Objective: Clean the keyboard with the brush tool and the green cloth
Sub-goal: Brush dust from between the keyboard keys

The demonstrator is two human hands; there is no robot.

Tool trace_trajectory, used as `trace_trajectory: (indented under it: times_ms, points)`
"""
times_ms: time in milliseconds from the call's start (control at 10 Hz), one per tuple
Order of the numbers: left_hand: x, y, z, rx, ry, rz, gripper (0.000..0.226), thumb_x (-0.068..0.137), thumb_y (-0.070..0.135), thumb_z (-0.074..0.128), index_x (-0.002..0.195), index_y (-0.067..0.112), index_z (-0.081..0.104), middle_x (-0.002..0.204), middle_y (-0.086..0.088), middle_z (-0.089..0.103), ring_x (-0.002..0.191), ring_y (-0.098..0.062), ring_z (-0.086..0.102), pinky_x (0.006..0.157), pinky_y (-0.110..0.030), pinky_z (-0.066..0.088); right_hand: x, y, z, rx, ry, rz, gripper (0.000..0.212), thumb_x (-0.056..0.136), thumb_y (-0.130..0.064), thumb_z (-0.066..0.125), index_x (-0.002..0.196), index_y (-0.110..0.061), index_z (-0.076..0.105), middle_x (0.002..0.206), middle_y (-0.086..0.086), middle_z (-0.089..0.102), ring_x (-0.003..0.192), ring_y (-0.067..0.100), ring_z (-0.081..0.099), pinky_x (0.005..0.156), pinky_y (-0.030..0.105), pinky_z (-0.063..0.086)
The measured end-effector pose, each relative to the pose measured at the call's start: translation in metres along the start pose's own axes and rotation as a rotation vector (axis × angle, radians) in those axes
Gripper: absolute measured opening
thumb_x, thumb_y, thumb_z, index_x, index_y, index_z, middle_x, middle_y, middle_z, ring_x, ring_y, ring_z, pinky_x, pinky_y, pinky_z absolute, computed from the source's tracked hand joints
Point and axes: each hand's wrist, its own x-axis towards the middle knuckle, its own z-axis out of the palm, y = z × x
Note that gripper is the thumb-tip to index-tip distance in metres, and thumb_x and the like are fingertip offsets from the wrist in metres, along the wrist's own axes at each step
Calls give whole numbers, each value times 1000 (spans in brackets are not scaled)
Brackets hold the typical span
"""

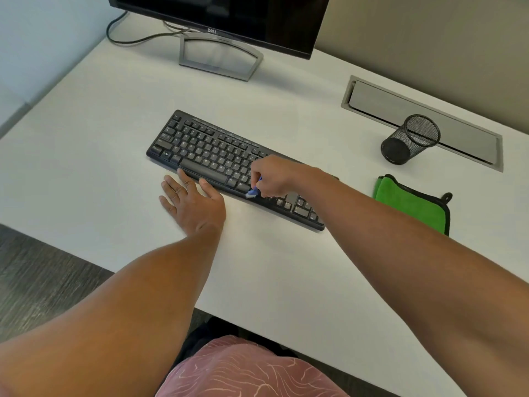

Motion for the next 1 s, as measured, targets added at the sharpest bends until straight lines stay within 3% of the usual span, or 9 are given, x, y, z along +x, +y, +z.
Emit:
trace_trajectory:
  times_ms: [100, 200, 400, 500, 600, 700, 800, 900, 1000]
  points:
    - [0, 0, -1, -6, -6, 5, 64, 105, 46, 14, 162, 20, 5, 169, -9, 1, 156, -23, -6, 125, -44, -7, -1, 3, 4, -170, -98, 41, 20, 92, -13, 59, 76, -2, 63, 80, 7, 64, 64, 18, 51, 58, 31, 40]
    - [0, 0, 0, -1, 1, 3, 64, 105, 47, 14, 162, 20, 5, 169, -9, 1, 156, -23, -6, 125, -44, -7, -2, 11, -1, -229, -160, 112, 25, 91, -7, 54, 66, -8, 58, 70, 2, 62, 65, 17, 60, 62, 30, 49]
    - [-1, -1, 0, 3, -2, 5, 64, 105, 47, 13, 162, 21, 3, 170, -8, 0, 156, -23, -6, 126, -44, -7, -6, 18, -13, 56, -31, 91, 21, 91, -3, 51, 95, -1, 71, 93, 7, 72, 86, 19, 67, 59, 24, 45]
    - [0, 0, 0, -3, -4, 6, 64, 105, 47, 13, 162, 21, 4, 170, -8, 0, 156, -23, -6, 126, -45, -7, -6, 30, -3, -73, -165, 177, 20, 91, -7, 54, 77, -5, 69, 81, 5, 74, 82, 19, 72, 74, 32, 57]
    - [0, -1, 1, 9, -1, 5, 64, 105, 47, 13, 162, 21, 4, 170, -8, 0, 156, -23, -6, 126, -45, -7, -11, 37, -7, -72, -146, 217, 22, 91, -6, 49, 74, -3, 63, 76, 8, 71, 69, 19, 70, 69, 32, 58]
    - [0, -1, 1, 9, -2, 5, 64, 105, 47, 12, 162, 21, 4, 170, -8, 1, 156, -23, -6, 126, -45, -6, -6, 38, -11, 139, -42, 181, 20, 86, 0, 49, 87, 9, 66, 91, 20, 73, 79, 18, 71, 74, 35, 59]
    - [0, 0, 1, 8, -6, 3, 64, 104, 47, 12, 162, 20, 4, 169, -10, 1, 156, -23, -5, 126, -45, -6, -9, 37, -6, 94, -43, 206, 13, 83, 2, 51, 75, 4, 62, 87, 16, 72, 86, 22, 71, 61, 28, 47]
    - [0, 0, 1, 5, -7, 7, 65, 104, 47, 12, 162, 20, 4, 169, -10, 2, 156, -24, -5, 126, -45, -6, -20, 40, -2, -7, -118, 263, 23, 87, -3, 46, 69, -4, 59, 70, 7, 66, 72, 22, 72, 68, 31, 58]
    - [0, -1, 0, 12, -6, 3, 64, 104, 47, 12, 162, 20, 4, 169, -10, 2, 156, -24, -5, 126, -45, -6, -24, 46, -8, 27, -161, 318, 19, 90, -1, 43, 79, 2, 59, 78, 13, 69, 72, 22, 74, 76, 38, 61]
